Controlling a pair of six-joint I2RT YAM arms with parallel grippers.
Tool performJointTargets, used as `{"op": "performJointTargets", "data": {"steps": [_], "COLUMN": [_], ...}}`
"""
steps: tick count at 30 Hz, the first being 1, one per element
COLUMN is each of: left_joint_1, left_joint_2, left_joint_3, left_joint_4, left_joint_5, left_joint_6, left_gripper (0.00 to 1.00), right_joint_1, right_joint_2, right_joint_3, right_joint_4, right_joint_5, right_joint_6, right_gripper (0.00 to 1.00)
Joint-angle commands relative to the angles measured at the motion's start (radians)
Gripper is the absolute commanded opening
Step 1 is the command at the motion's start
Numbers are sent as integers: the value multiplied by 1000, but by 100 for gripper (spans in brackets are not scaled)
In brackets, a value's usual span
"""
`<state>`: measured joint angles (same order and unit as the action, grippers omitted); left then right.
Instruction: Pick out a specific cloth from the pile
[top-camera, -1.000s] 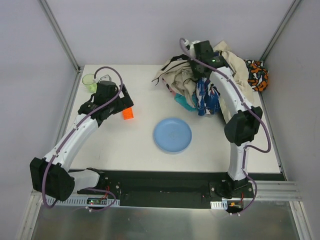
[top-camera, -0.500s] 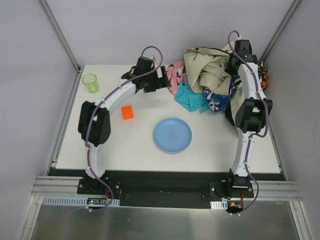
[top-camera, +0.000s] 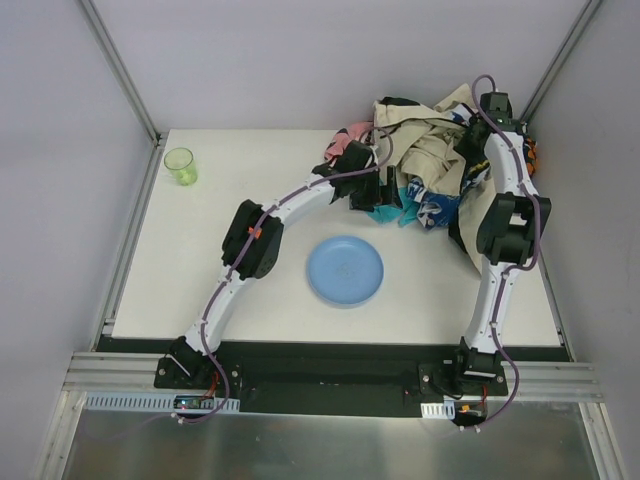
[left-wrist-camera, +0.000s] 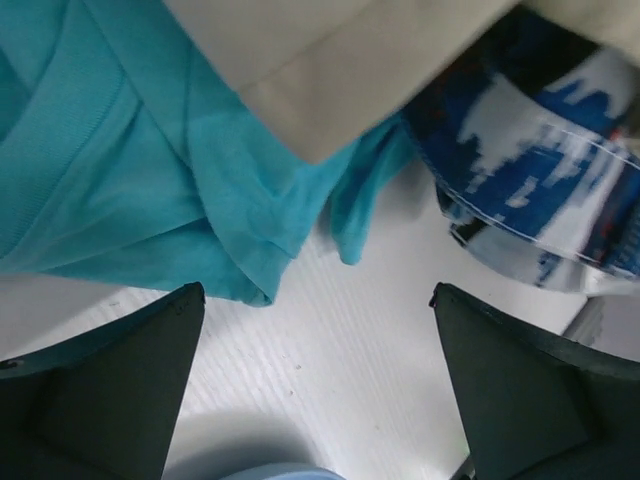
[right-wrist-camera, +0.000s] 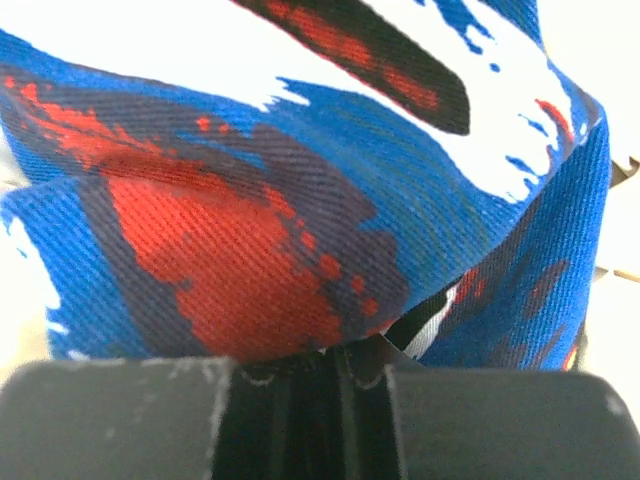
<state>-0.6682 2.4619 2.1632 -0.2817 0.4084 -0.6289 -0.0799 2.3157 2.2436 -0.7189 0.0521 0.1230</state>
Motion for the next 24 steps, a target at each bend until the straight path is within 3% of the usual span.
{"op": "performJointTargets", "data": {"steps": [1,4,8,16,18,19,20,24], "left_joint_1": [-10,-25,-36,-71,-71,-73,-71,-71], "left_joint_2": [45,97,184,201,206,207,204,106], "left_joint_3": [55,99,210,250,259,264,268,238], "left_joint_4": [-10,-20,-20,-8,-2,2,3,3], "left_joint_5": [-141,-201,-154,-207,-212,-214,-206,-212], "left_joint_6": [-48,-69,-117,-129,-141,-146,-146,-65], "left_gripper": [94,90,84,42,24,7,0,0], "right_joint_1": [-38,-38,-38,-38,-38,-38,-37,-41], "right_joint_2": [-53,-85,-102,-102,-102,-102,-102,-101], "right_joint_3": [-84,-148,-180,-191,-196,-200,-203,-205], "right_joint_4": [-19,19,27,35,38,38,38,35], "right_joint_5": [8,-32,-43,-89,-93,-90,-87,-57], "right_joint_6": [17,12,4,9,7,9,6,-8], "right_gripper": [0,0,1,0,1,1,1,1]}}
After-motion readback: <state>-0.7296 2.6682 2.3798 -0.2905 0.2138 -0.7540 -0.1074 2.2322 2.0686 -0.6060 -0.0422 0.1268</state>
